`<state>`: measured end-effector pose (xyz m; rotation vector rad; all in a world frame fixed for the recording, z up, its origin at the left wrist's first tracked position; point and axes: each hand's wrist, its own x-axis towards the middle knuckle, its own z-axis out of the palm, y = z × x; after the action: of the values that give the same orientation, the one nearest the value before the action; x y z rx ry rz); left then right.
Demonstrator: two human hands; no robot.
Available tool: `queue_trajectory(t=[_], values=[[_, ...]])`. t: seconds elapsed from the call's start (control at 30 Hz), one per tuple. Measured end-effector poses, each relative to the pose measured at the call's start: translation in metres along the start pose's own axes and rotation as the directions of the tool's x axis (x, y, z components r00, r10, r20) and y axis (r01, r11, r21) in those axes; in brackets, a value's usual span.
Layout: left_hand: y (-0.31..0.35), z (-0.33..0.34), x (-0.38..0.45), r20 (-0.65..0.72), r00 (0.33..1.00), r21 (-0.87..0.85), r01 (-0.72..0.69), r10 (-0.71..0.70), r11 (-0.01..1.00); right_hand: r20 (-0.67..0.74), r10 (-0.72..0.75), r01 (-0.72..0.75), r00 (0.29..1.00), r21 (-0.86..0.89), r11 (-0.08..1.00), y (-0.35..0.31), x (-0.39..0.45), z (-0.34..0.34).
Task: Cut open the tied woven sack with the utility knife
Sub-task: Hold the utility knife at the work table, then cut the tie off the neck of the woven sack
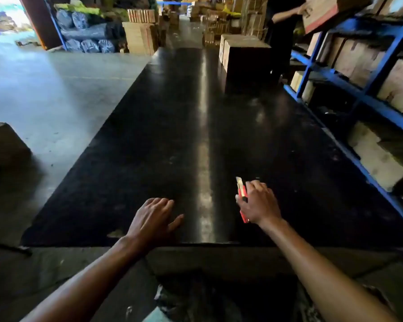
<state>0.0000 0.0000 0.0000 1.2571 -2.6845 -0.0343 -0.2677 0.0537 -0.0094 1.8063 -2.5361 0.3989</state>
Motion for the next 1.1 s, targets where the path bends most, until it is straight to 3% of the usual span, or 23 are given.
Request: queue_trajectory(t=[0.2, 0.33, 0.4, 0.53, 0.6, 0.67, 0.73, 0.87, 1.0, 1.1], values=[[0.012, 0.094, -0.006, 0.254, 0.963, 0.028, 0.09, -0.094, 0.996, 0.092, 0.194, -0.2, 0.977, 0.057, 0.978, 0.044, 0.039, 0.083], [0.017, 0.117, -0.018, 0.235, 0.962, 0.085, 0.12, -0.137, 0.989, 0.026, 0.282, -0.281, 0.959, 0.204, 0.938, 0.042, 0.049, 0.107], [0.018, 0.118, -0.021, 0.247, 0.963, 0.1, 0.09, -0.113, 0.991, 0.104, 0.358, -0.373, 0.928, 0.297, 0.879, 0.042, 0.054, 0.105], [0.024, 0.114, -0.022, 0.287, 0.947, -0.001, 0.148, -0.142, 0.989, 0.258, 0.342, -0.423, 0.903, 0.413, 0.806, 0.041, 0.031, 0.09], [0.027, 0.111, -0.033, 0.22, 0.967, -0.048, 0.143, -0.129, 0.989, 0.283, 0.335, -0.438, 0.899, 0.583, 0.684, 0.038, -0.001, 0.081], [0.027, 0.115, -0.053, 0.133, 0.989, -0.107, 0.075, -0.061, 0.991, 0.243, 0.358, -0.417, 0.901, 0.709, 0.569, 0.032, -0.042, 0.075], [0.029, 0.125, -0.082, 0.09, 0.996, -0.167, 0.011, 0.004, 0.986, 0.141, 0.392, -0.352, 0.909, 0.763, 0.541, 0.023, -0.09, 0.077], [0.031, 0.163, -0.131, 0.205, 0.978, -0.186, 0.012, 0.027, 0.983, 0.106, 0.359, -0.324, 0.927, 0.71, 0.626, 0.008, -0.186, 0.107], [0.036, 0.22, -0.167, 0.281, 0.96, -0.208, 0.048, 0.013, 0.977, 0.296, 0.302, -0.423, 0.906, 0.636, 0.645, 0.009, -0.247, 0.174], [0.037, 0.299, -0.185, 0.318, 0.947, -0.238, 0.128, -0.047, 0.963, 0.377, 0.299, -0.477, 0.877, 0.598, 0.644, 0.029, -0.272, 0.254]])
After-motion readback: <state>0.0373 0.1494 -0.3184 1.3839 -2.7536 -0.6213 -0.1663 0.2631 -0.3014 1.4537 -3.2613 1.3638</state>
